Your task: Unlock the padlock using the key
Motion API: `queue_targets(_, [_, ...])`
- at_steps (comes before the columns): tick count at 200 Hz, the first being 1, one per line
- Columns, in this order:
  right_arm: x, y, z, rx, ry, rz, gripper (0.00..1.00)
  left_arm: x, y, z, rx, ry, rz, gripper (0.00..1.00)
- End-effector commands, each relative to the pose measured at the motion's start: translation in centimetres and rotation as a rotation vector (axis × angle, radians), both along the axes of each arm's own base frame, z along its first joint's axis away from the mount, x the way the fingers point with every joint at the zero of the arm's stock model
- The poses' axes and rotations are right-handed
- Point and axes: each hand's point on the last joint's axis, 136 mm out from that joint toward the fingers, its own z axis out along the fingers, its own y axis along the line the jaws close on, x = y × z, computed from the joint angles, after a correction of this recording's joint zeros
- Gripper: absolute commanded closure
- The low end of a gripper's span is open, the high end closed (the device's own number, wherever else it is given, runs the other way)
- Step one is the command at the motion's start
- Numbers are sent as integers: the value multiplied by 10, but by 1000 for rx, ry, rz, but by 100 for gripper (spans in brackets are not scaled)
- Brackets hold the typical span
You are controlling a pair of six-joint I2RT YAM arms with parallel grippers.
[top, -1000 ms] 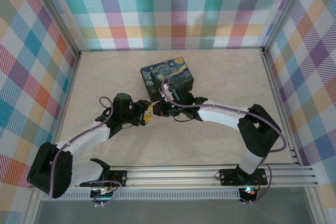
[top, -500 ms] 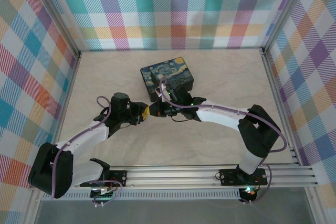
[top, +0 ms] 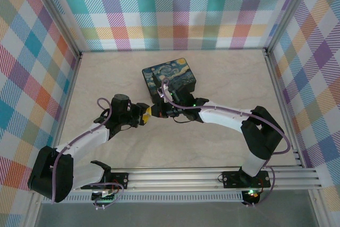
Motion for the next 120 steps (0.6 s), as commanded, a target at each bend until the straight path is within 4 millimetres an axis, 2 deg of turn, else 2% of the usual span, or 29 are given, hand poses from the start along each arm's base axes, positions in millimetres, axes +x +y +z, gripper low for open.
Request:
queue_targets(1, [9, 3, 24, 43, -63, -5, 93, -5, 4, -4, 4, 11, 1, 58])
queue_targets(45, [14, 14, 29, 77, -66, 8, 94, -3, -2, 2, -48, 4, -1, 59])
queue_targets(120, [18, 15, 11, 48, -61, 5, 94, 3, -9, 4, -115, 11, 11, 64])
